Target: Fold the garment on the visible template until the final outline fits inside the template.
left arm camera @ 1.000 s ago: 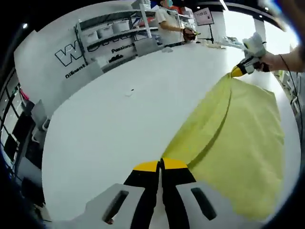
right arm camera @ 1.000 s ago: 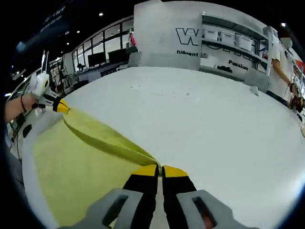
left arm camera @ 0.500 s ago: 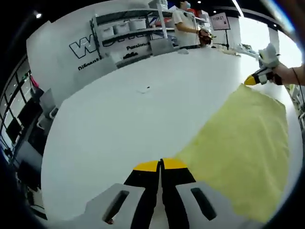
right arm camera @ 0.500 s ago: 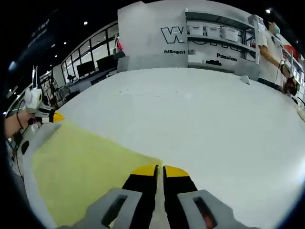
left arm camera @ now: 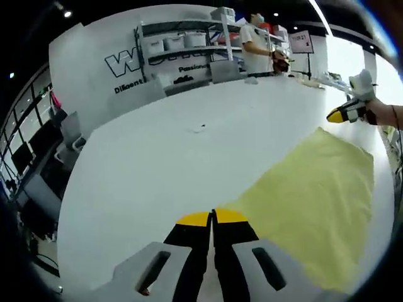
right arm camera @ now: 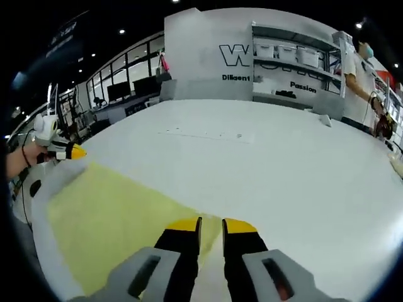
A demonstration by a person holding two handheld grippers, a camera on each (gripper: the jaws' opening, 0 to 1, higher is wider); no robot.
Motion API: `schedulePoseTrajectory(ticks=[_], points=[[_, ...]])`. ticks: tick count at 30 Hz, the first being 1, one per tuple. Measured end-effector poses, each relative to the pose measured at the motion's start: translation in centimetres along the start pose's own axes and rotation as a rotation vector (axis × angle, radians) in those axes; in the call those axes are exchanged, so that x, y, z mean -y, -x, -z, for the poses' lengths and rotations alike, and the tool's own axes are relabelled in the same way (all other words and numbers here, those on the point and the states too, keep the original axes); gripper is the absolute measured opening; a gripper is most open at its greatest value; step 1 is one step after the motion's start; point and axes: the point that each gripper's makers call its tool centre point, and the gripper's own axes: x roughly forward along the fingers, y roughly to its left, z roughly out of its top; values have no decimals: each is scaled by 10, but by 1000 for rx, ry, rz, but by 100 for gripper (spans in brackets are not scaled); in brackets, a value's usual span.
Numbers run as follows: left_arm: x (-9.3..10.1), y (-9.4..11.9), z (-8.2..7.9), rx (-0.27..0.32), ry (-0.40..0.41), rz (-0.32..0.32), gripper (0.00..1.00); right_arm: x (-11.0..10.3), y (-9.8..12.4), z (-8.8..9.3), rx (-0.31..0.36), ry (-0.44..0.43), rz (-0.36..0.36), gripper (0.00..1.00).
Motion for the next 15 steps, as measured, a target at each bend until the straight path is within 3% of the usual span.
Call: schedulePoseTrajectory(ticks=[2, 6, 10, 15], points=[[7, 4, -3, 42, 36, 25, 4, -6, 2, -2, 30, -12, -21, 9], [14, 17, 5, 33, 21, 24, 4, -14, 7, 5, 6, 9, -35, 9], [20, 30, 10, 48, 58, 33, 5, -19, 13, 10, -11, 16, -48, 9], [22, 45, 17, 58, 69, 28, 5, -21, 22, 16, -18, 58, -24, 10]])
